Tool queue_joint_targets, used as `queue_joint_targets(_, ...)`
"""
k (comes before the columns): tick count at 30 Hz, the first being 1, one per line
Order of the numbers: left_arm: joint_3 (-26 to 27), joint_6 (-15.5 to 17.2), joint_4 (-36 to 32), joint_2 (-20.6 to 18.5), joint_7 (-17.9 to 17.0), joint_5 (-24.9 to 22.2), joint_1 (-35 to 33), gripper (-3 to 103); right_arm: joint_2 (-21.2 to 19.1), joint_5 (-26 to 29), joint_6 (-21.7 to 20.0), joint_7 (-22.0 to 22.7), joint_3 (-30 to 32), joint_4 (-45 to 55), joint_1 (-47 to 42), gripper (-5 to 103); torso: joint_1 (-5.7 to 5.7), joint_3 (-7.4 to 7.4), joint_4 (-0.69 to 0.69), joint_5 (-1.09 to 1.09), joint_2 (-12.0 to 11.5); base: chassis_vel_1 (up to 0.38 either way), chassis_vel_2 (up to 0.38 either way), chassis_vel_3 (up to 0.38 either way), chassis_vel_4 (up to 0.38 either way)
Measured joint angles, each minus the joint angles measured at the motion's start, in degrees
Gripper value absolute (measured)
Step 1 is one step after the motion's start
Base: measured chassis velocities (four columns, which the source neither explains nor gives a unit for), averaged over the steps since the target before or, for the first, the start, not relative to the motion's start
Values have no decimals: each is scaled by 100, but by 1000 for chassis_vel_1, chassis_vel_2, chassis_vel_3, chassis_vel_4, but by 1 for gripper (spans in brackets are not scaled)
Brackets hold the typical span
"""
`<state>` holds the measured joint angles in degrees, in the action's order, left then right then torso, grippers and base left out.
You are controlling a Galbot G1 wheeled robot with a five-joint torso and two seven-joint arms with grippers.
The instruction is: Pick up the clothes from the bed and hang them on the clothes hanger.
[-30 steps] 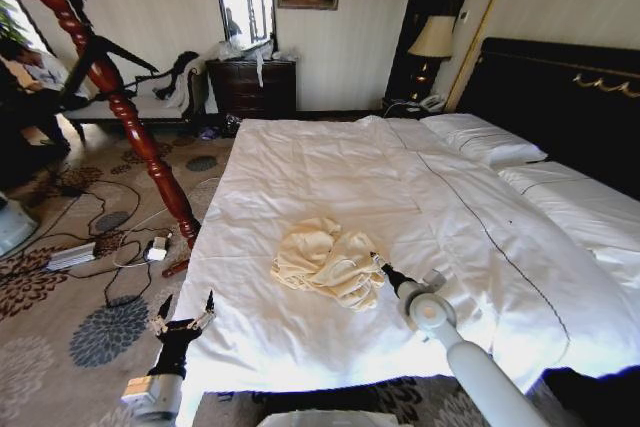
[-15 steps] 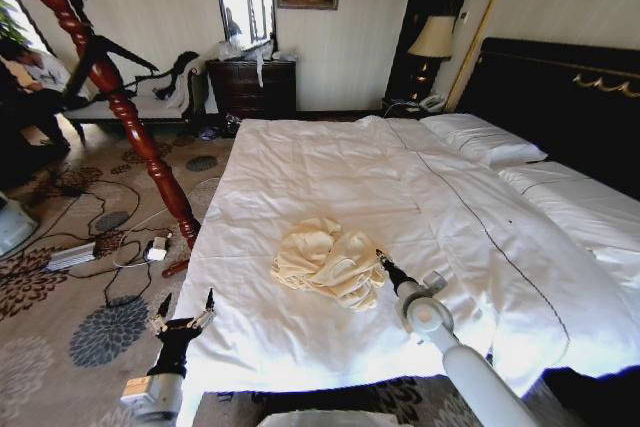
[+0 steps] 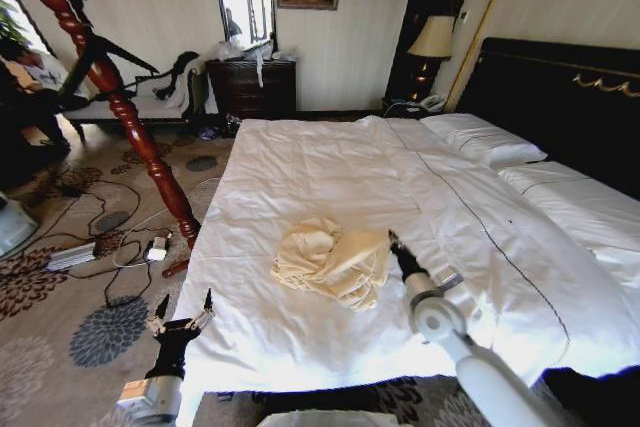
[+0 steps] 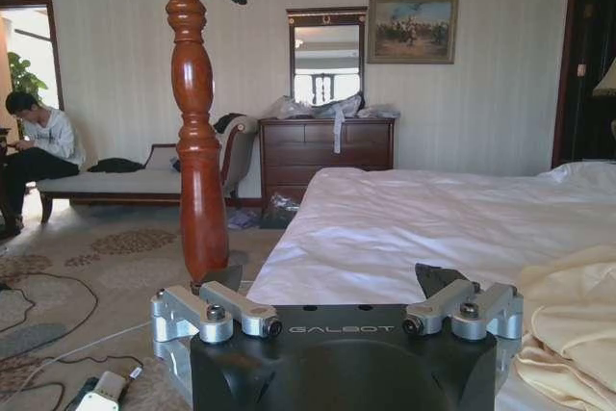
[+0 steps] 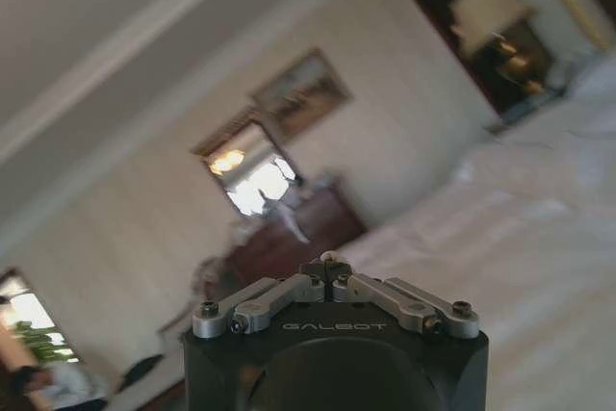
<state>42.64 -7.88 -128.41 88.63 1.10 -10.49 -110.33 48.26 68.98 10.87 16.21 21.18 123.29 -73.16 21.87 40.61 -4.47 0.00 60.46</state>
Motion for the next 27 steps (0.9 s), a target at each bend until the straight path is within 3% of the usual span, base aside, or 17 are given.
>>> queue_joint_targets(5,-23,-152,-179,-59,205,-2,-66,100,-523,23,30,-155,488,658,-142,0,0,0,0,-1,0,0,0,0,0)
queue_joint_targets(11,-164,-445,-278,-329,526,73,-110,100,-708,56,20,-154,621,932,-282,0,0,0,0,1,0,0,0,0,0)
queue_joint_targets(14,-263,-548,-213,-632,541,694,-11,100,-676,17,-25,-144,569,1094,-263,0,0,0,0,2,1,0,0,0,0)
queue_joint_targets(18,-405,-649,43,-1011,578,1089,140,100,-769,111,-38,-156,630,1323,-199,0,0,0,1,0,0,0,0,0,0)
queue_joint_targets(27,-960,-673,790,-1677,845,861,717,100,-1111,494,-28,-340,831,1535,571,0,0,0,3,-2,0,0,0,0,0)
